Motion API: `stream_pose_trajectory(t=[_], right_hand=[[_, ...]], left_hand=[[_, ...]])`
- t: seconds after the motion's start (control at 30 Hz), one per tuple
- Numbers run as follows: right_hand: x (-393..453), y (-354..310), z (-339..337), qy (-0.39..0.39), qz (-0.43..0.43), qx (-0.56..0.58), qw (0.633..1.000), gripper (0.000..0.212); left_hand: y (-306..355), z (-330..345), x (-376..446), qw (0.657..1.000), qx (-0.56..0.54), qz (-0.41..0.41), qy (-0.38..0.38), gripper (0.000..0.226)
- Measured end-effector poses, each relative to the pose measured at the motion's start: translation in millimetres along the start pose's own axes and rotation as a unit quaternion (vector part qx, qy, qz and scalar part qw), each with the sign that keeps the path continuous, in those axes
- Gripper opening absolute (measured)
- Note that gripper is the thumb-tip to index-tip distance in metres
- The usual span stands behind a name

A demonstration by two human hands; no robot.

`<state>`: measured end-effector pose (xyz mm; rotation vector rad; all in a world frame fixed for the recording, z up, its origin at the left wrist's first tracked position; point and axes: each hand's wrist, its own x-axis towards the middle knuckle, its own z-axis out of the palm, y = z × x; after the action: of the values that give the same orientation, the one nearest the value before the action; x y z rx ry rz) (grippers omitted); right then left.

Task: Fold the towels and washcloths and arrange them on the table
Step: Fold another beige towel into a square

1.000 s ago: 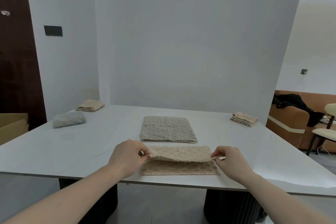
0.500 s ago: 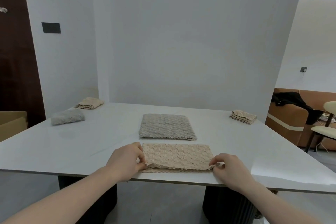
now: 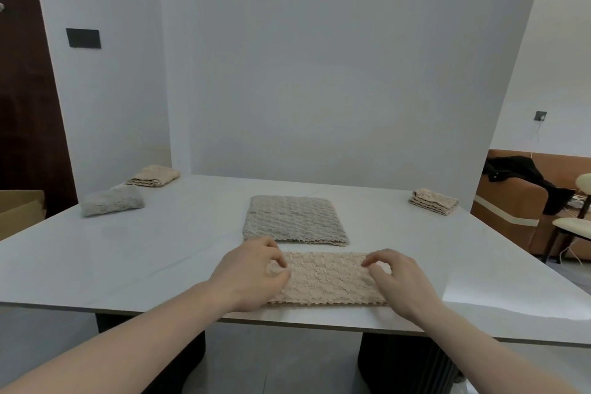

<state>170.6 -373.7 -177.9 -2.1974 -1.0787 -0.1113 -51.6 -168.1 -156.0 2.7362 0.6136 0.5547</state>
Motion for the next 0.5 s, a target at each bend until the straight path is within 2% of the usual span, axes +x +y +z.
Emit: stream_pose_trajectory(t=[0.07, 0.23, 0.33, 0.5], right_hand=[[10.8, -9.5, 10.0, -0.009, -0.006, -0.014, 1.0, 0.029], [26.6, -9.4, 44.2, -0.125, 0.015, -0.128, 0.984, 0.063], [26.2, 2.8, 56.1, -0.16, 0.035, -0.154, 0.974, 0.067], [37.6, 12.5, 57.1, -0.165, 0.023, -0.163, 0.973, 0.069]], left_hand=[[14.4, 14.4, 11.7, 0.999, 0.002, 0.023, -0.035, 0.044], [39.6, 62.1, 40.6, 0.99, 0.067, 0.019, -0.125, 0.073], [36.3, 82.3, 49.5, 0.982, 0.091, 0.005, -0.164, 0.082], [26.8, 89.8, 61.6, 0.981, 0.096, 0.006, -0.166, 0.085]])
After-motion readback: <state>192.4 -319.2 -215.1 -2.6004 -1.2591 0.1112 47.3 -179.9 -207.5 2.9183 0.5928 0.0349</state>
